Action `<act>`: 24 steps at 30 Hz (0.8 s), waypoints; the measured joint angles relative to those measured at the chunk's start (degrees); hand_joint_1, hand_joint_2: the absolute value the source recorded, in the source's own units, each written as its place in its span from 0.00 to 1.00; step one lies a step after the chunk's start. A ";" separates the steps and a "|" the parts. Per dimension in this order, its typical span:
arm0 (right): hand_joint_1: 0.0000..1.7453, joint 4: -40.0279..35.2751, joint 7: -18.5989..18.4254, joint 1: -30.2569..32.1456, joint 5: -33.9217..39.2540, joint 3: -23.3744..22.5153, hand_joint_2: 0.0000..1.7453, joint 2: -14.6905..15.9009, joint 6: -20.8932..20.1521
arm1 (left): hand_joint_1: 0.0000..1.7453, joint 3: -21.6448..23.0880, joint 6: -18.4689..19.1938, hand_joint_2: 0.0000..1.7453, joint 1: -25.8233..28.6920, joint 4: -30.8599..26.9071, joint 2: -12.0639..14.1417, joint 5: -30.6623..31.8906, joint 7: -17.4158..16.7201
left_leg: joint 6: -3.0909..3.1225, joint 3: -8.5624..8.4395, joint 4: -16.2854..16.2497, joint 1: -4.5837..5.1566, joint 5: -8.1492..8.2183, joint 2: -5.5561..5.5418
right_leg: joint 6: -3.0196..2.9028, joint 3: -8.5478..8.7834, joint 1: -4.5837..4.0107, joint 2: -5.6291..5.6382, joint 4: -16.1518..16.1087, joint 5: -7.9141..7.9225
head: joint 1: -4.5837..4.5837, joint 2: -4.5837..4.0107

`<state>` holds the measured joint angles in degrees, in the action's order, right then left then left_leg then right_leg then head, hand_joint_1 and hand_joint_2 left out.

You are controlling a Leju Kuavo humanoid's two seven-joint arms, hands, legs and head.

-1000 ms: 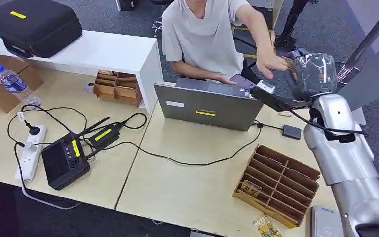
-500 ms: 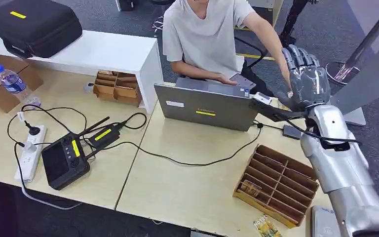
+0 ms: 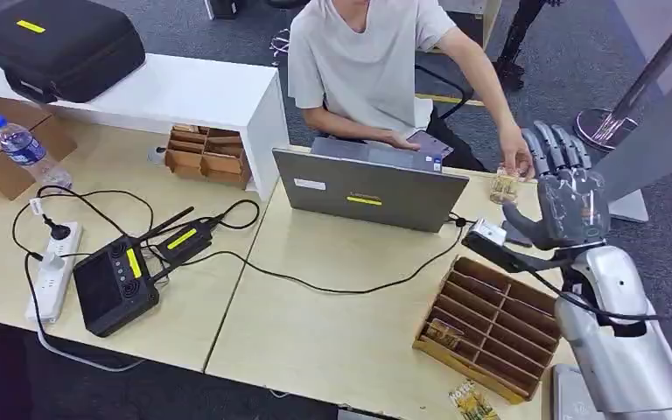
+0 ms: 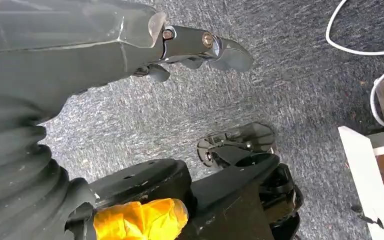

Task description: Pass the card to the sensor for recognition and then transmit it.

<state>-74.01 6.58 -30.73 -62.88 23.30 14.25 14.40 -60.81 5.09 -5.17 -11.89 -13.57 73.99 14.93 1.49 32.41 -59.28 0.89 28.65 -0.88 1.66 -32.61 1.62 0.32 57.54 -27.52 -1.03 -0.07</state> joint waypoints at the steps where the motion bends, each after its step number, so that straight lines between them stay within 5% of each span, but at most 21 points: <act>1: 0.00 -0.68 0.02 0.59 0.00 -0.07 1.00 0.15 0.00 | 0.00 0.00 -0.02 1.00 0.01 0.02 -0.02 -0.02 0.00 | 0.00 0.00 0.00 0.00 0.00 0.00 | 0.00 0.00 0.00 0.00 0.00 0.00 | 0.00 0.00; 14: 0.00 -22.43 1.97 18.15 -0.18 -3.96 1.00 6.66 -0.72 | 0.00 -0.54 -0.79 1.00 0.44 0.00 0.11 -2.56 -0.44 | -0.01 0.05 0.01 0.00 0.08 -0.06 | 0.02 -0.01 0.00 -0.07 -0.01 -0.07 | -0.02 0.00; 24: 0.00 -31.42 2.38 26.61 -2.51 -5.40 1.00 9.31 -1.09 | 0.00 -1.37 -1.03 1.00 0.62 0.00 0.26 -3.50 -0.61 | -0.01 -0.01 0.01 -0.01 0.07 -0.19 | 0.03 0.05 -0.01 -0.22 -0.03 -0.08 | 0.00 0.00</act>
<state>-105.43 8.96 -4.12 -65.39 17.90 23.56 13.31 -62.18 4.07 -4.55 -11.89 -13.31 70.49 14.32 1.48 32.40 -59.27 0.88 28.72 -1.07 1.69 -32.56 1.61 0.11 57.51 -27.60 -1.03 -0.07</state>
